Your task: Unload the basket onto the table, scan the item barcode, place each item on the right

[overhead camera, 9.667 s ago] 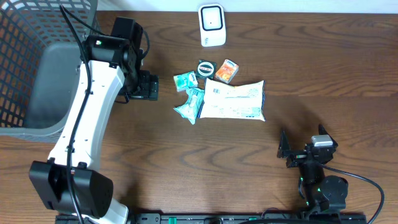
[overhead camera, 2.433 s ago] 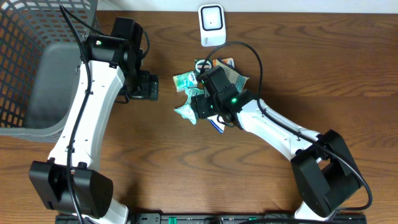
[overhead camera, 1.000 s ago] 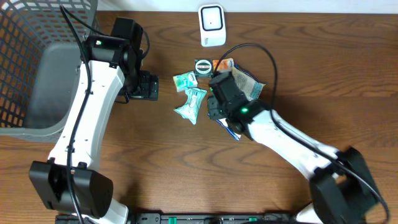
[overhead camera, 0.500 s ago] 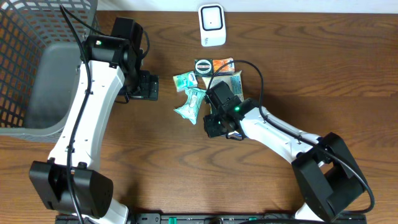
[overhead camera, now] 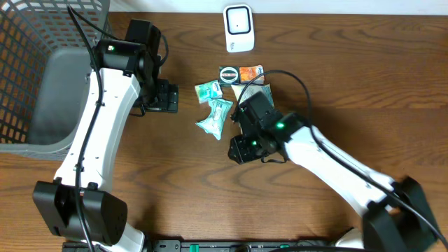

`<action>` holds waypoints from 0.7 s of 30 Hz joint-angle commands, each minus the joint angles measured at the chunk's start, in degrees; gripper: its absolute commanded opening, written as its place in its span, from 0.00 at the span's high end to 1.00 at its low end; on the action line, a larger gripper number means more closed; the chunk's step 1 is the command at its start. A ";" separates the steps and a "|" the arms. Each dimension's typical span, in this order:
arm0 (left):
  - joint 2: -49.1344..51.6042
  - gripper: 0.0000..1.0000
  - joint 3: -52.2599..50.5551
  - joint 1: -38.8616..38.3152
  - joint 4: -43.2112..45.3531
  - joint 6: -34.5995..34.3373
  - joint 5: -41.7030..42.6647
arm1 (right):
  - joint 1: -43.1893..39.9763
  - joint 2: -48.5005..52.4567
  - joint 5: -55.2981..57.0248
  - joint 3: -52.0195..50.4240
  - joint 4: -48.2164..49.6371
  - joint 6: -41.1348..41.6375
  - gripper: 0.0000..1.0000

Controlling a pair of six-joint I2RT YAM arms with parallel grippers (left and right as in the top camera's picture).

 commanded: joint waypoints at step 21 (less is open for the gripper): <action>0.15 0.02 -0.17 0.20 -0.02 -0.66 -0.92 | -5.66 2.14 29.09 0.00 24.41 -2.16 0.74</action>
